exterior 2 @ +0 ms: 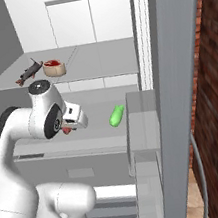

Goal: Gather the sweet potato and corn from the fridge and place them on a tray on the dining counter. Then gather the fish and steak from the fridge and place them on the other tray.

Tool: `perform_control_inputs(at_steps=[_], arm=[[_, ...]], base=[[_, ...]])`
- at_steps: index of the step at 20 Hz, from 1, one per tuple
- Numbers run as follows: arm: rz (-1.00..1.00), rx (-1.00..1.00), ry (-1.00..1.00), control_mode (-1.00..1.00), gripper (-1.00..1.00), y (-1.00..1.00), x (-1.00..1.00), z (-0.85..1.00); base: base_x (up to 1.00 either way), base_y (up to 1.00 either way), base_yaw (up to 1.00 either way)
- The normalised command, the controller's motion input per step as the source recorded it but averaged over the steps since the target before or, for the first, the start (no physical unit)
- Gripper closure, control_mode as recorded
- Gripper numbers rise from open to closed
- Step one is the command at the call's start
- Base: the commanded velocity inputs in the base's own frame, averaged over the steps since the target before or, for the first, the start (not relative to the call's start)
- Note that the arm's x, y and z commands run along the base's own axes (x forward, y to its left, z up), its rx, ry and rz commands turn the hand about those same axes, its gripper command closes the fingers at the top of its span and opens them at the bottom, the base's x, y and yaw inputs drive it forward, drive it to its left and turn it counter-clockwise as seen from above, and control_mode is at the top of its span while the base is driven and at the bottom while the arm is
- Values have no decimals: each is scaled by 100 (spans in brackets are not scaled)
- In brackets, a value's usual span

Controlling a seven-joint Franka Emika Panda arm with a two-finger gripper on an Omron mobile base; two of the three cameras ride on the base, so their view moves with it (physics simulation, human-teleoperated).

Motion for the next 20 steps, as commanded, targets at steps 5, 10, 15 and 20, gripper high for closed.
perform_control_inputs(at_steps=[5,10,15,20], arm=[[-2,4,29,-100,100,0,-98,19],[-1,2,25,-100,100,0,-90,7],[0,1,8,-100,100,3,-42,12],[0,0,0,-100,100,0,-5,0]], base=[[0,0,0],[0,0,0],[0,0,0],[0,0,0]])
